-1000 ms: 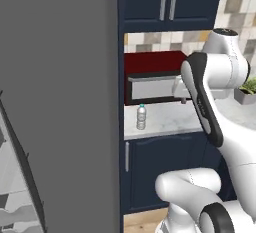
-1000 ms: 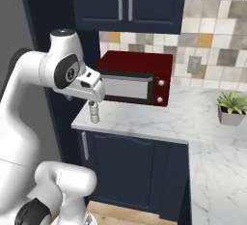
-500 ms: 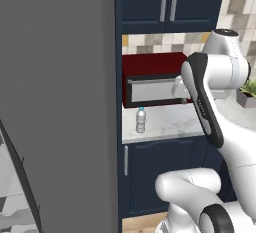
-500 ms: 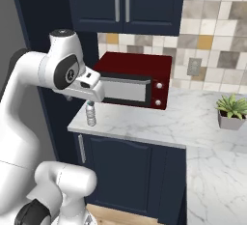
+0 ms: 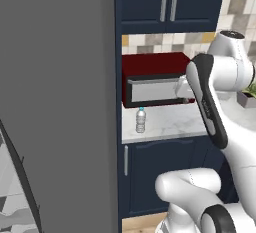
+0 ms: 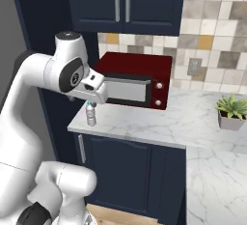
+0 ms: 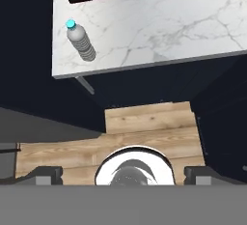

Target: Take the bottled waters from the counter and place them in the freezer to freeze. Close the freezer door after placing the bottles.

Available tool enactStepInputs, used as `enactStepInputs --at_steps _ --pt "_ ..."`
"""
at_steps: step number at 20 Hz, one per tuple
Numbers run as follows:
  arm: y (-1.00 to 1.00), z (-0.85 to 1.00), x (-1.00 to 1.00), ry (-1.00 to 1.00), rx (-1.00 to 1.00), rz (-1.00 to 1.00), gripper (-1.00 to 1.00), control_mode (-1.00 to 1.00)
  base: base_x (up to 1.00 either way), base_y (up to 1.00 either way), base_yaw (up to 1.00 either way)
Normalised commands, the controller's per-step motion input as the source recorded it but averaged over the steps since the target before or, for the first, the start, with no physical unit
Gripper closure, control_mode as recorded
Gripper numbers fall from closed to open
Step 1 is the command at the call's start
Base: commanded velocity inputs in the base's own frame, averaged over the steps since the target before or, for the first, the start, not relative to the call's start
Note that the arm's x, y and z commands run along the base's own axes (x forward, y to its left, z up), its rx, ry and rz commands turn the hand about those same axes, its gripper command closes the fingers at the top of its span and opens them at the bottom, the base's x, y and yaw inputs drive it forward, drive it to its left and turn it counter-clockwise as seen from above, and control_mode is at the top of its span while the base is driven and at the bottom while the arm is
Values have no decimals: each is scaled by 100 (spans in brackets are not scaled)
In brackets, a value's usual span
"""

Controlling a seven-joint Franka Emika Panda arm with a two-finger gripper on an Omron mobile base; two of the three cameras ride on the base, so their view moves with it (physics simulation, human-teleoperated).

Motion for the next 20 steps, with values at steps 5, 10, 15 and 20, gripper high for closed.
enactStepInputs --at_steps 5,10,15,20 --pt "-31 -71 42 -39 17 39 -100 -100 0 0 0" --pt "-7 -70 76 -37 14 51 -100 -100 0 0 0" --pt "0 -52 35 -73 4 56 -100 -100 0 0 0" --pt "-1 -34 13 -71 0 53 -100 -100 0 0 0"
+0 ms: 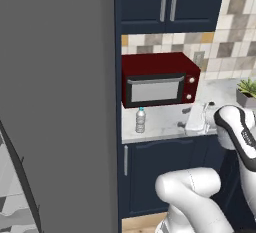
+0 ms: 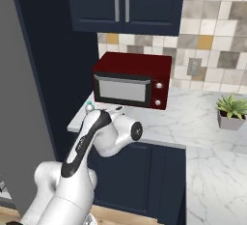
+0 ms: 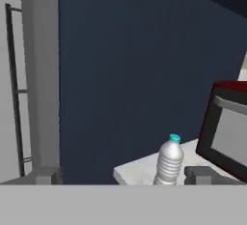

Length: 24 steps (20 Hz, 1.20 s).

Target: Take the bottled waters from the counter and place them in the freezer to freeze. Close the freezer door after placing the bottles.

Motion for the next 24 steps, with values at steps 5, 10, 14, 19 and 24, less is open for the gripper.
enactStepInputs --at_steps 5,10,14,19,24 --pt "2 -26 28 -24 -2 42 -100 -100 0 0 0" --pt "-3 -7 13 0 0 6 -100 -100 0 0 0" --pt "0 -24 68 13 0 0 -100 -100 0 0 0" --pt "26 -20 51 9 0 4 -100 -100 0 0 0" --pt "19 -14 38 3 0 14 -100 -100 0 0 0"
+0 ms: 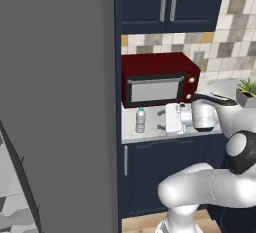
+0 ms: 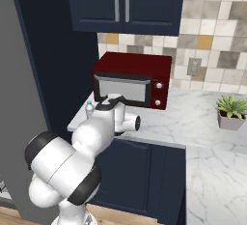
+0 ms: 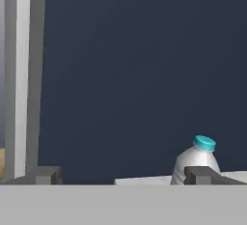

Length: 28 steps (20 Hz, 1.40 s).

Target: Take the bottled waters from the counter and place them in the freezer to freeze. Close the freezer door after placing the bottles.

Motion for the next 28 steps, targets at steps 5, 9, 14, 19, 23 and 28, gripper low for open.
enactStepInputs --at_steps 5,9,14,19,23,28 --pt "8 -3 34 9 0 11 -100 -100 0 0 0" --pt "0 -6 28 5 0 2 -100 -100 0 0 0" --pt "4 -9 14 5 0 2 -100 -100 0 0 0" --pt "18 -22 3 8 0 0 -100 -100 0 0 0" --pt "17 -23 12 9 0 0 -100 -100 0 0 0" --pt "0 -12 11 1 0 0 -100 -100 0 0 0"
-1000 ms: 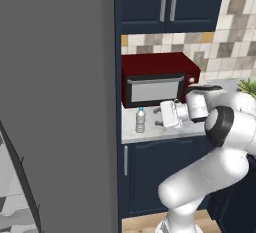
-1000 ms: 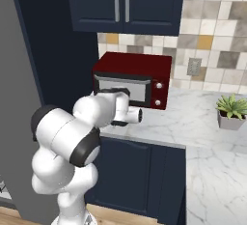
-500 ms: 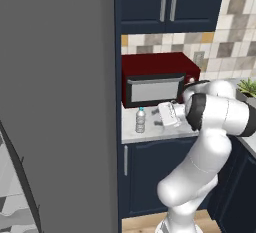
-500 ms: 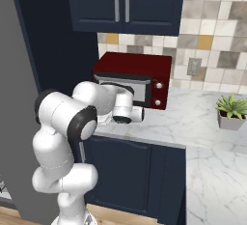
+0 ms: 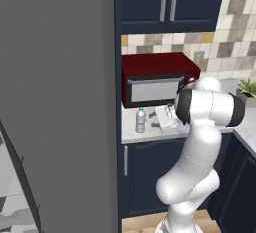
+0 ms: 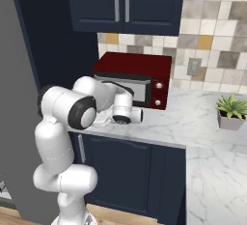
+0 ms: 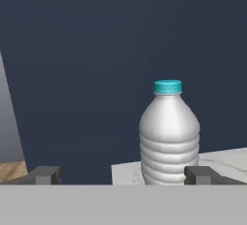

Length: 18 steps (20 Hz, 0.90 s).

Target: Take the bottled waters from the counter and place them in the freezer to freeze. Close the freezer door after placing the bottles.

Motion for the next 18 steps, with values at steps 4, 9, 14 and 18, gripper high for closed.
enactStepInputs --at_steps 4,9,14,18 --pt "6 -4 12 2 0 0 -100 -100 0 0 0" --pt "0 -2 17 1 0 -1 -100 -100 0 0 0" --pt "0 -3 14 0 0 0 -100 -100 0 0 0" --pt "0 -6 23 0 0 -1 -100 -100 0 0 0"
